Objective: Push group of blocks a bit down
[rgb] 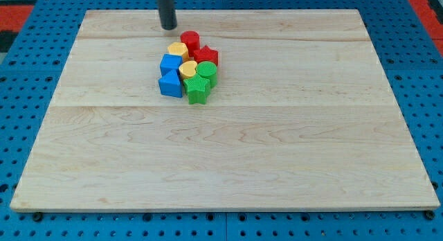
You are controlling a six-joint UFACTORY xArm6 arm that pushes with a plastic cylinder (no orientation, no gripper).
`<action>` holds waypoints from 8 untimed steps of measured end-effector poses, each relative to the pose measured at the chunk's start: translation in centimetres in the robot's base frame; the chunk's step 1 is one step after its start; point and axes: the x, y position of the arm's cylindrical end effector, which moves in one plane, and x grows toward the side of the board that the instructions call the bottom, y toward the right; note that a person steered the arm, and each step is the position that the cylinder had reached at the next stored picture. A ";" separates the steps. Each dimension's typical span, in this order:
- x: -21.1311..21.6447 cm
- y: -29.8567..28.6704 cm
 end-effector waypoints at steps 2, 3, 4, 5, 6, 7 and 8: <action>2.8 4.8; 4.2 4.8; 5.0 5.7; 6.5 5.8; 8.9 6.2; 7.5 7.8; 2.7 10.1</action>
